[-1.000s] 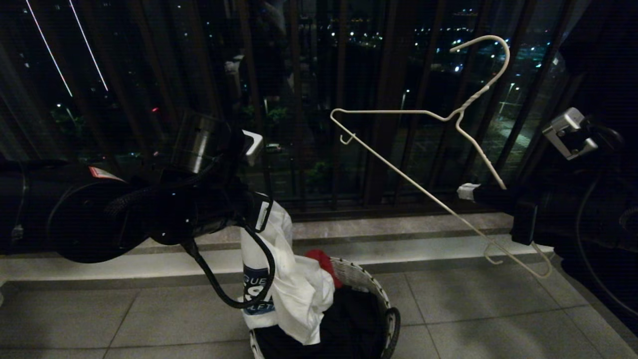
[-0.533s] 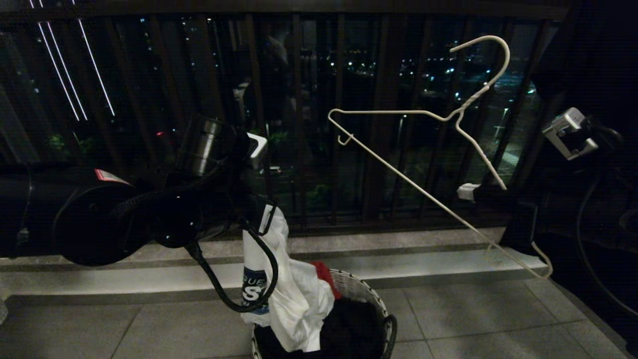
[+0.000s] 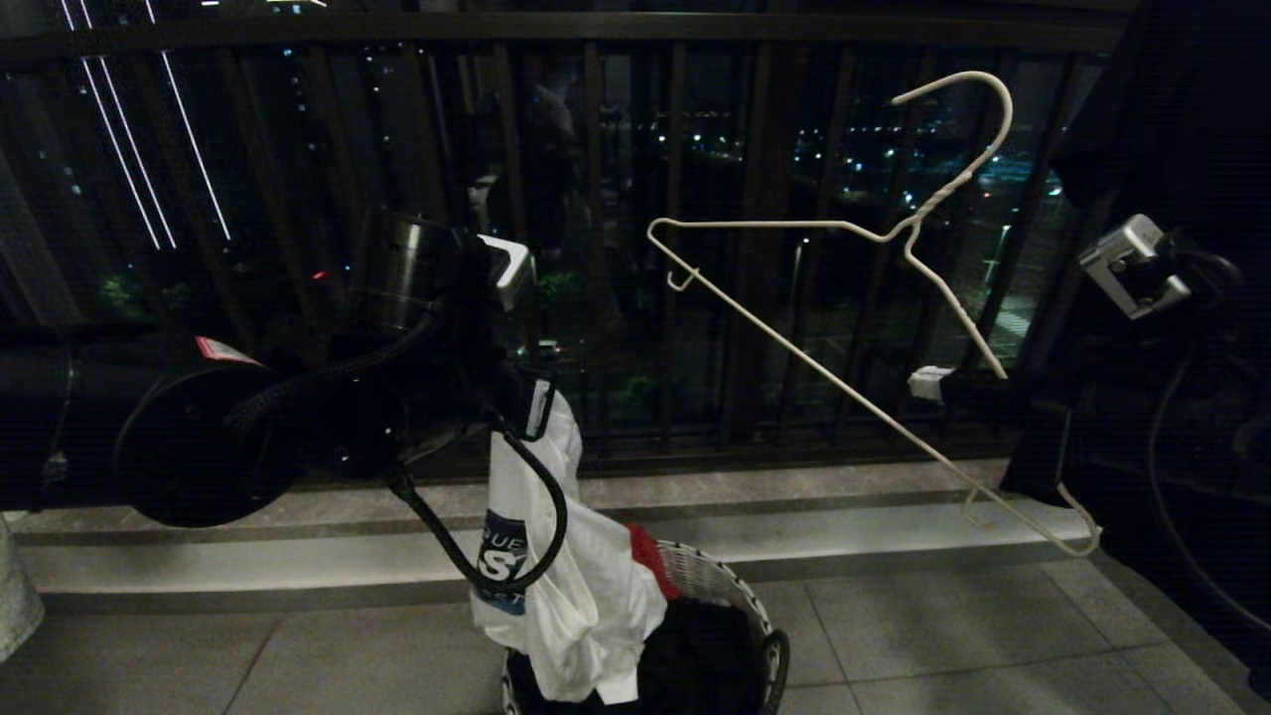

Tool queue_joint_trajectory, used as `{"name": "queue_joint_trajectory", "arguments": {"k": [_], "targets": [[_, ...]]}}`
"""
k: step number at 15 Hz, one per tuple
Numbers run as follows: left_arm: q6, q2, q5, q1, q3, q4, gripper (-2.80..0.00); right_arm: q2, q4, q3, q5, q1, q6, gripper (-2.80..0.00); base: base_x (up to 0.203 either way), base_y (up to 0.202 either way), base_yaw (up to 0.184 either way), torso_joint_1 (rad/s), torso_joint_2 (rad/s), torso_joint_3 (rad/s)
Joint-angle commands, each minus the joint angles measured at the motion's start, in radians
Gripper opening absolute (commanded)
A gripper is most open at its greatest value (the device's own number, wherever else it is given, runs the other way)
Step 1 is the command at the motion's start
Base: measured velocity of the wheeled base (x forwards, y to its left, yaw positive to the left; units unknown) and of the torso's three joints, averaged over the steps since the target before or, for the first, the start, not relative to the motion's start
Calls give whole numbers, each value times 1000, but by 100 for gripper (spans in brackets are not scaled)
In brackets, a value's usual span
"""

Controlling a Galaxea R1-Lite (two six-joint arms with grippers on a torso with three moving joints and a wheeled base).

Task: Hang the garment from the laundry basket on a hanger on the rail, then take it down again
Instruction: Hang the clothes on the clothes rack

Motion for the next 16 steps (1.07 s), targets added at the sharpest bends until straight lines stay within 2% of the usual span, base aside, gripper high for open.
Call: {"name": "queue_joint_trajectory", "arguments": {"k": [1, 3, 5, 8, 9, 12, 16], "targets": [[-10, 21, 2, 27, -16, -43, -280, -13, 0, -3, 5, -1, 6, -280, 0, 0, 0, 0, 0, 0], [-60, 41, 2, 57, -57, -55, -280, -52, 36, 0, 39, -1, 20, -280, 0, 0, 0, 0, 0, 0], [-73, 58, 1, 84, -77, -56, -280, -76, 150, -15, 80, 1, 14, -280, 0, 0, 0, 0, 0, 0], [-89, 80, 1, 111, -109, -56, -280, -79, 346, -55, 105, 7, -83, -280, 0, 0, 0, 0, 0, 0], [-104, 91, 3, 112, -119, -57, -280, -77, 390, -56, 106, 34, -120, -280, 0, 0, 0, 0, 0, 0], [-110, 110, 3, 114, -131, -61, -280, -74, 431, -46, 105, 120, -139, -280, 0, 0, 0, 0, 0, 0], [-113, 123, 3, 112, -140, -61, -280, -56, 431, -34, 107, 214, -123, -280, 0, 0, 0, 0, 0, 0]]}}
